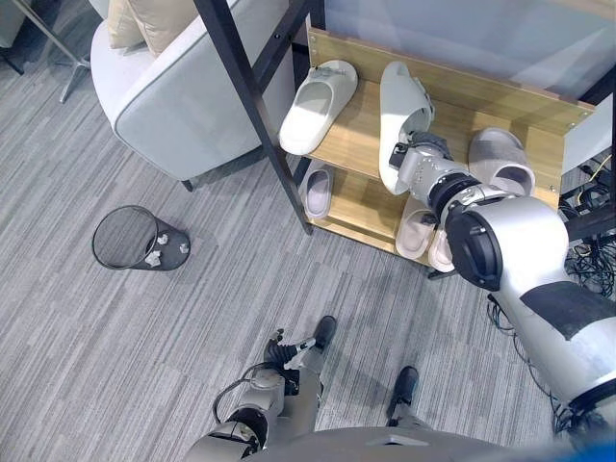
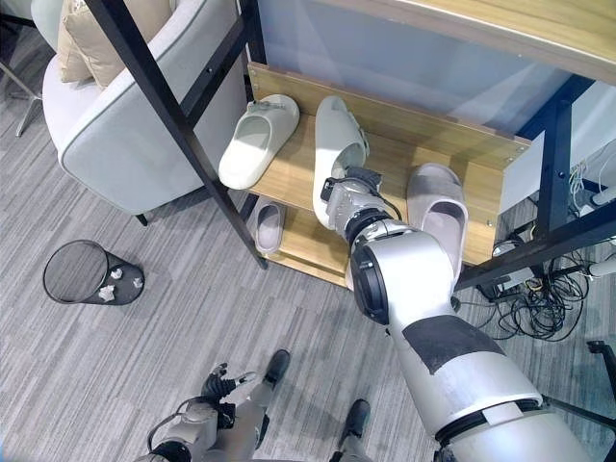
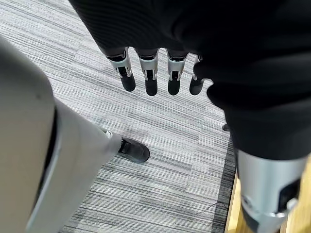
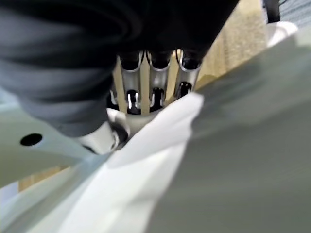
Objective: Arrange the slippers neatly on the shoe rack.
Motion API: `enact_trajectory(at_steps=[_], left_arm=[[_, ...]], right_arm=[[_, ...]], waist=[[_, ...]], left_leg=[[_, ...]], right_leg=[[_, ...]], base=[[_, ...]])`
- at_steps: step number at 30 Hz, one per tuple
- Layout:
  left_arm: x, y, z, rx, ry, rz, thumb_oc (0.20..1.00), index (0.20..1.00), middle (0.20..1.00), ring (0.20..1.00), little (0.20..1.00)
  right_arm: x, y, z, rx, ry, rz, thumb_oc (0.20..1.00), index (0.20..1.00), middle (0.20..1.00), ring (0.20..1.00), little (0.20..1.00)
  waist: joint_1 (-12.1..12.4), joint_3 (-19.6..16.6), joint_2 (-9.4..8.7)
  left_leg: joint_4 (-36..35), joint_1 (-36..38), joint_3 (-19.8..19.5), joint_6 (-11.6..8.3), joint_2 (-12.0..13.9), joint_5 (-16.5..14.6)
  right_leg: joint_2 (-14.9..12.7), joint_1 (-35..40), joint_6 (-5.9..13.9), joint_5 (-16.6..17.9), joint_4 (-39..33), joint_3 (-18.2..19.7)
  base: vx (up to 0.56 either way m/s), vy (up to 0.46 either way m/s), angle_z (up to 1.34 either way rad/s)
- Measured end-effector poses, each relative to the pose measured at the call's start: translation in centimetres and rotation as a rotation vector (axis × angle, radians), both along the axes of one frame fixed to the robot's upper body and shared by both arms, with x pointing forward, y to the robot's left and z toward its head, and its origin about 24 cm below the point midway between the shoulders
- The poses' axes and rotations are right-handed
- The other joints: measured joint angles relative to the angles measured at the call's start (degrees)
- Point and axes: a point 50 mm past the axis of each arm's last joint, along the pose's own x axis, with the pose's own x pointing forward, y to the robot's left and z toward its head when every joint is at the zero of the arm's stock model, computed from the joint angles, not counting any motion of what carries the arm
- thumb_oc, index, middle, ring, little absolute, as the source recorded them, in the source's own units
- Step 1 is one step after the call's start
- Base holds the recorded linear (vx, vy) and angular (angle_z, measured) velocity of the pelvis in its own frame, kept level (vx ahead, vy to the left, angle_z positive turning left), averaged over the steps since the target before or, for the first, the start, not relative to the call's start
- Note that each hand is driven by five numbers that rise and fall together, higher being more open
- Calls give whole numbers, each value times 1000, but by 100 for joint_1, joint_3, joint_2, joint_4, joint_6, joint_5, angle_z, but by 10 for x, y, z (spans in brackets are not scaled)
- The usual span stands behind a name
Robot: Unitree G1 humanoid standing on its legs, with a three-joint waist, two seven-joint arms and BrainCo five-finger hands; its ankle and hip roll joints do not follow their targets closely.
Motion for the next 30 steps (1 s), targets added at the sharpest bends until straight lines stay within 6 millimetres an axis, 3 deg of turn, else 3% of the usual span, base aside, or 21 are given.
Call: enact_trajectory(at_steps=[1,2,5,14,19,30], left_arm=[[1,-1,0,-41,4,61,1000,1000,1000,1000,1000],[3,-5,0,-92,16,125,1000,1000,1000,1000,1000],[2,-18,0,-146,36,147,1000,1000,1000,1000,1000],[7,-24,3,-190,54,158,1000,1000,1000,1000,1000],[14,-29,7,-191,63,126,1000,1000,1000,1000,1000],[5,-31,2,-176,112,103,1000,1000,1000,1000,1000]], right_arm=[[0,0,-1,21,9,-7,859,859,859,859,859],[-1,1,-2,59,17,-19,1000,1000,1000,1000,1000],[-1,2,-2,99,22,-32,1000,1000,1000,1000,1000],[-2,5,-4,169,32,-41,1000,1000,1000,1000,1000],[-3,27,-4,229,34,-9,1000,1000,1000,1000,1000],[-10,72,0,207,3,101,1000,1000,1000,1000,1000]], waist=[[3,-2,-3],[2,-8,-12],[0,-33,-49],[-29,-53,-79],[-137,-53,-80],[-336,-47,-91]], left_leg=[[-1,0,-11,0,-2,0],[-2,-1,-20,0,-4,0],[-2,-1,-21,0,-3,0],[3,15,-16,3,-10,2],[3,124,26,3,-7,2],[-26,287,257,12,-9,3]], right_leg=[[0,6,2,-4,0,-10],[-1,8,3,-6,0,-15],[0,8,3,-6,0,-15],[-7,24,2,-5,0,-12],[-14,111,0,-1,0,17],[-70,145,27,57,0,243]], base=[[21,-14,5],[0,0,0],[0,0,0],[0,0,0],[-7,10,-2],[-15,24,-9]])
